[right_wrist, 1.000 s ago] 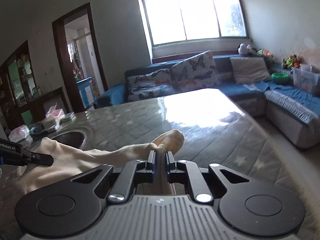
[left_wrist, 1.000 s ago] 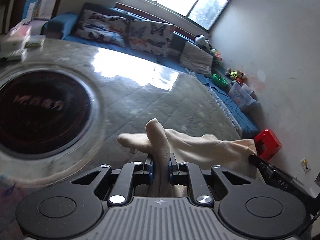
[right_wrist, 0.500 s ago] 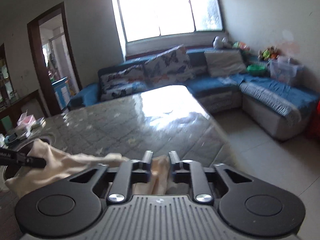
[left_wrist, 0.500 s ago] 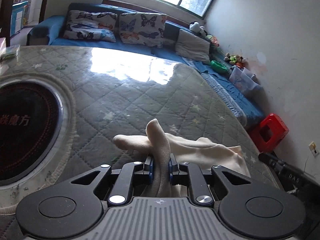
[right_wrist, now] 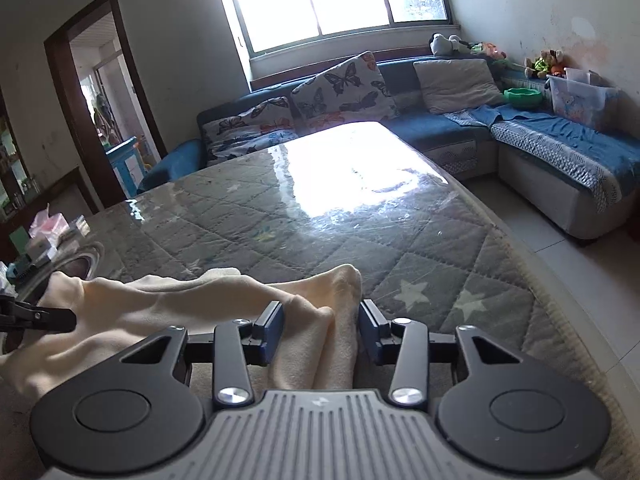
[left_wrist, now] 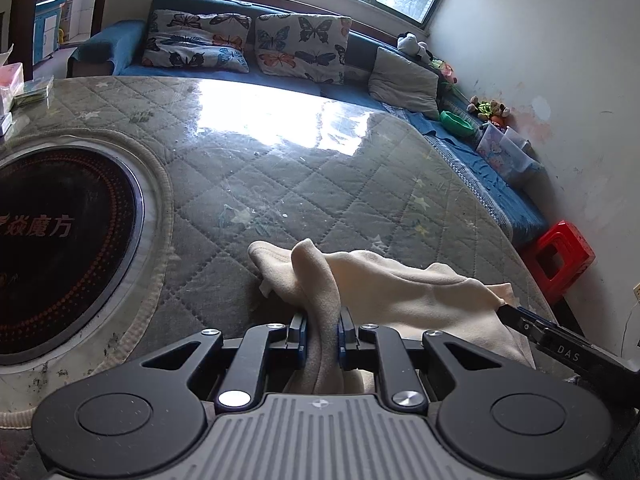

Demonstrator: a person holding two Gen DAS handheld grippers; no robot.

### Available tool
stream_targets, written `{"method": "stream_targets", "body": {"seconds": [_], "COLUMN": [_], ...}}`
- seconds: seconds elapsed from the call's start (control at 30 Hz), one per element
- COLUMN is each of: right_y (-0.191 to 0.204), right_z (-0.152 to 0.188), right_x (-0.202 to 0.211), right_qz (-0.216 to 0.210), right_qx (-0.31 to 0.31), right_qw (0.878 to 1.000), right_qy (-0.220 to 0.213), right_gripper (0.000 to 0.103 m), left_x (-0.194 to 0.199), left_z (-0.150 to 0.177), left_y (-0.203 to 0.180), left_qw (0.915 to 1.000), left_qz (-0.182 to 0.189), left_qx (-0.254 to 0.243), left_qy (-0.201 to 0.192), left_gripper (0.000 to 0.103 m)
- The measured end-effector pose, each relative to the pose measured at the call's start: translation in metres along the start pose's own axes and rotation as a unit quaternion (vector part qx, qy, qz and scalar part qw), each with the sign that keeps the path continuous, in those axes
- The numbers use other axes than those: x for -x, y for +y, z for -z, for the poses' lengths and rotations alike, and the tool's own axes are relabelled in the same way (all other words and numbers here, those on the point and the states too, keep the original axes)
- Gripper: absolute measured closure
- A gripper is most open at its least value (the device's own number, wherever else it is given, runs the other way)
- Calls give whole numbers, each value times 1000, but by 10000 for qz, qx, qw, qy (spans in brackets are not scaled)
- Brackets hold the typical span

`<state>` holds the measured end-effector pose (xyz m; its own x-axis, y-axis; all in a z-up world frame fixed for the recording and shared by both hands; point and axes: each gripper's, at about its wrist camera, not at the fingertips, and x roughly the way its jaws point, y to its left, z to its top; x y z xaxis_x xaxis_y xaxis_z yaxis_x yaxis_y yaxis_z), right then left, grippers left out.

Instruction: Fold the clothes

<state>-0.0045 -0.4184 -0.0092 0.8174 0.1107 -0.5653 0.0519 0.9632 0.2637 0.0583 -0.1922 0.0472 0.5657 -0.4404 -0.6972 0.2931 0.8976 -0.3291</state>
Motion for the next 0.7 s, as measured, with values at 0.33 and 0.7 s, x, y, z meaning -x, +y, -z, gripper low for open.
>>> {"method": "stream_targets", "body": {"seconds": [0.33,0.7], "right_y": [15,1], "right_z": [-12,-50], "right_x": [38,76], "right_qz": [-136,472], "right_qx": [364,551], "right_qw": [9975,9903], "right_qy": [-587,-1189], "right_gripper": [93,93], "left_x": [21,7], "left_z": [-9,-26], "left_y": [-17,-59], "left_qw": [9992,9968], "left_qz": [274,603], "left_qx": [-148,-405], "left_qy": [-257,-338], "left_gripper": [88,89]}}
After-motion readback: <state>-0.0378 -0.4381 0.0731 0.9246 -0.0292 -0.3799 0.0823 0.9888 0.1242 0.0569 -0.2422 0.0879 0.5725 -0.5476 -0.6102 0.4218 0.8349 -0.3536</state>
